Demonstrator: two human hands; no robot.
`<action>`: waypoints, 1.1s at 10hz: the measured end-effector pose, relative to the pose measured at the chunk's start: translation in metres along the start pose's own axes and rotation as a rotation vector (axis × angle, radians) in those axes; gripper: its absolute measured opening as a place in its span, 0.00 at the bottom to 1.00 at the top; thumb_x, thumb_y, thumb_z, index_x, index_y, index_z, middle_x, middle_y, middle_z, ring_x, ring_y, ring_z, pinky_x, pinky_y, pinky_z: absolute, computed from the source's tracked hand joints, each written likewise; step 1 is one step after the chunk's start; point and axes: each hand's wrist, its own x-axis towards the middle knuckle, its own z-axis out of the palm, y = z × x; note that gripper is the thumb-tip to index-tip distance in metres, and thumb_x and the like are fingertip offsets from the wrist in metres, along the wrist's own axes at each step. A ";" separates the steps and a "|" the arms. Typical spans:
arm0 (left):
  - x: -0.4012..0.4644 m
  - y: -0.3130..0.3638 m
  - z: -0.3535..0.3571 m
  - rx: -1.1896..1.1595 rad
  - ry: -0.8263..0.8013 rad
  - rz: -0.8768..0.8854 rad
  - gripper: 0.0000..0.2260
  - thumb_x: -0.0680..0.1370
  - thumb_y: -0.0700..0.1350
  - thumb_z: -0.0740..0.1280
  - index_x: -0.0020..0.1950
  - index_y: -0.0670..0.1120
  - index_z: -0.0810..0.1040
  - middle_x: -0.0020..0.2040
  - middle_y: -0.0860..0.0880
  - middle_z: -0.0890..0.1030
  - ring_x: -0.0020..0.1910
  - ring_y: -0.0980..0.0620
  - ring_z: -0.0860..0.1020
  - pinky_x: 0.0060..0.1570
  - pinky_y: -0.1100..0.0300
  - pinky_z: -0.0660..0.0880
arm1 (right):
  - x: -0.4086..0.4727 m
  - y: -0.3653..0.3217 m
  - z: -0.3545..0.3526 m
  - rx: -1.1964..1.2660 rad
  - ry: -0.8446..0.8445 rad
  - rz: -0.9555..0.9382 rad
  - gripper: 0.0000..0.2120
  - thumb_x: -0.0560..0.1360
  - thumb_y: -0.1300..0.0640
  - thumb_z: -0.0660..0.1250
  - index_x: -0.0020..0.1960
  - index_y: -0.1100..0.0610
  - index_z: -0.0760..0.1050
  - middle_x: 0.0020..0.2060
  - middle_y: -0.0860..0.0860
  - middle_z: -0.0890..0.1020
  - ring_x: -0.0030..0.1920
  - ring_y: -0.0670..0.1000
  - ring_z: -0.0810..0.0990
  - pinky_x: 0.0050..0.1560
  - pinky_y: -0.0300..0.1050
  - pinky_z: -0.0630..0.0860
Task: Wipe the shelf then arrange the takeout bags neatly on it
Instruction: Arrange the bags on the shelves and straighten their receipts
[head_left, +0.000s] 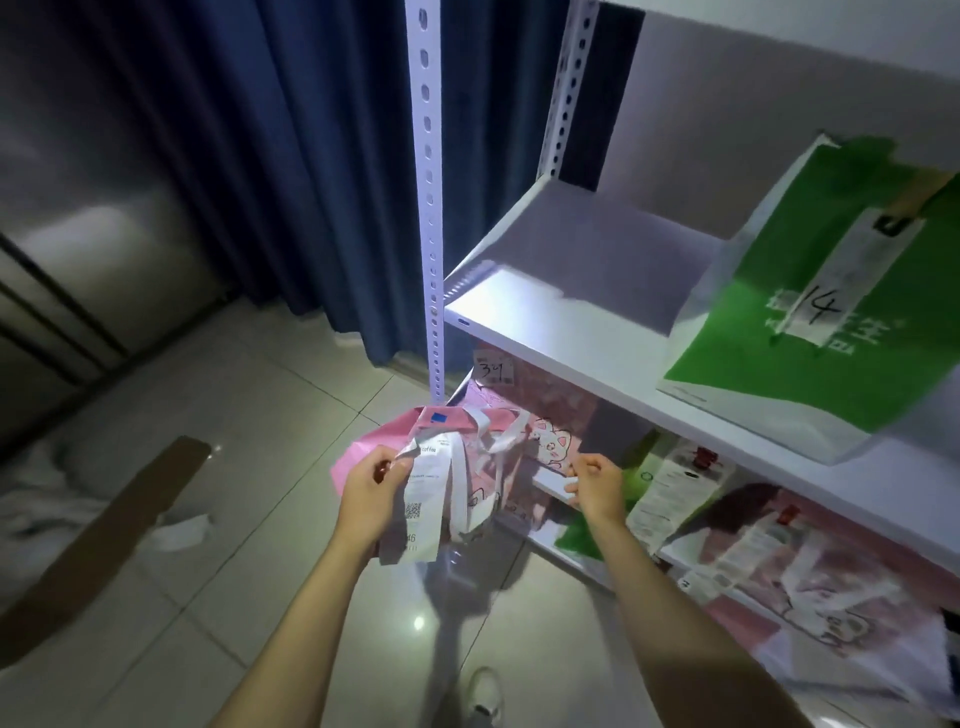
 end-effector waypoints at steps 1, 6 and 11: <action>0.009 -0.012 -0.003 -0.019 0.063 -0.047 0.12 0.80 0.45 0.68 0.39 0.44 0.73 0.32 0.53 0.72 0.32 0.53 0.68 0.36 0.56 0.66 | 0.039 -0.002 0.005 -0.109 0.011 0.065 0.09 0.81 0.49 0.66 0.49 0.54 0.75 0.43 0.52 0.84 0.37 0.55 0.87 0.41 0.56 0.86; 0.017 -0.011 -0.019 -0.044 0.155 -0.044 0.14 0.81 0.43 0.69 0.37 0.43 0.71 0.32 0.49 0.74 0.30 0.55 0.70 0.34 0.58 0.66 | 0.097 -0.033 0.022 -0.011 -0.173 0.352 0.13 0.84 0.58 0.58 0.42 0.57 0.72 0.58 0.59 0.80 0.65 0.58 0.78 0.49 0.44 0.78; -0.004 -0.008 -0.053 -0.031 0.211 0.032 0.14 0.80 0.43 0.69 0.36 0.44 0.73 0.34 0.48 0.74 0.34 0.51 0.70 0.37 0.57 0.69 | -0.032 -0.037 0.041 0.076 0.007 -0.056 0.08 0.85 0.57 0.58 0.48 0.57 0.68 0.49 0.56 0.83 0.37 0.52 0.86 0.23 0.40 0.78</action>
